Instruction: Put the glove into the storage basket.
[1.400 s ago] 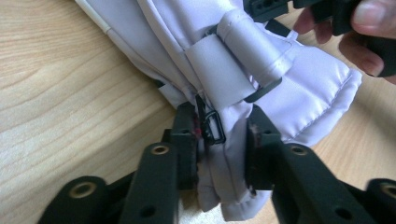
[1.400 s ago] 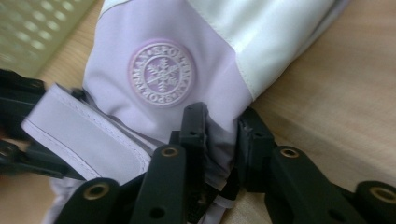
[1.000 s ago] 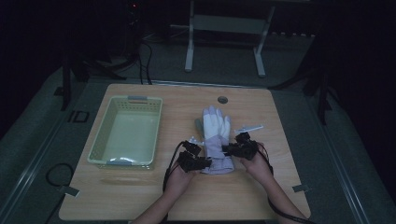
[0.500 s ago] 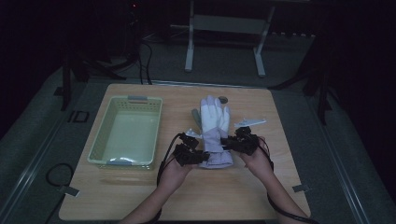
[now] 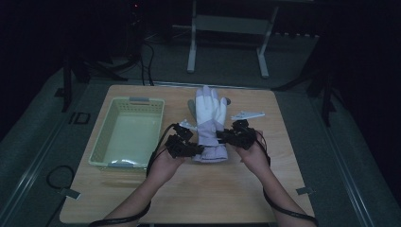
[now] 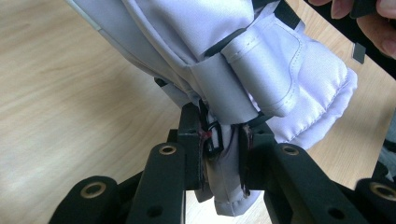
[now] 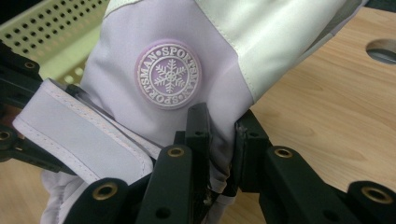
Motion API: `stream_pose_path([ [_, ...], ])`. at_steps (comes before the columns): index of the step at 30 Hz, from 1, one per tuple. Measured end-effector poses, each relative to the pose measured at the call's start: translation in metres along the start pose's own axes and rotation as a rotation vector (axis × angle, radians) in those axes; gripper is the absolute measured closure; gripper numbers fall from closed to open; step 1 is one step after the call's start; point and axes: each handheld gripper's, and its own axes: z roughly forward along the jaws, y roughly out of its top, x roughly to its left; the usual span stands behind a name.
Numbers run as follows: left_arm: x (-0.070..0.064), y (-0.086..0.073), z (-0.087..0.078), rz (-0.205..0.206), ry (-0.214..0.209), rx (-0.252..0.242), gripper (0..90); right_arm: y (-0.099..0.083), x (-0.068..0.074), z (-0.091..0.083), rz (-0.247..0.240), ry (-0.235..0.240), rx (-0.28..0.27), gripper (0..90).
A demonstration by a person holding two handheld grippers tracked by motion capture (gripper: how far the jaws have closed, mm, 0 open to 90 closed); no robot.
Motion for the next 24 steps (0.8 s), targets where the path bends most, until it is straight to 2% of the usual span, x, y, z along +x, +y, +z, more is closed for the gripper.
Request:
stream_pose_path([
  [3, 0.005, 0.004, -0.010, 0.016, 0.002, 0.009, 74.6, 0.008, 0.003, 0.002, 0.012, 0.013, -0.006, 78.5],
  [8, 0.012, 0.007, -0.025, 0.031, 0.023, 0.024, 74.6, 0.019, 0.013, 0.007, 0.003, 0.021, -0.017, 78.5],
  [13, 0.022, 0.005, -0.039, 0.027, 0.045, 0.031, 74.6, 0.032, 0.025, 0.016, -0.012, 0.021, -0.024, 78.5],
  [17, 0.031, 0.000, -0.052, 0.012, 0.056, 0.029, 74.5, 0.041, 0.035, 0.024, -0.010, 0.042, -0.024, 78.5],
  [24, 0.048, -0.008, -0.078, 0.010, 0.084, 0.048, 74.5, 0.057, 0.057, 0.042, -0.021, 0.064, -0.029, 78.5],
])
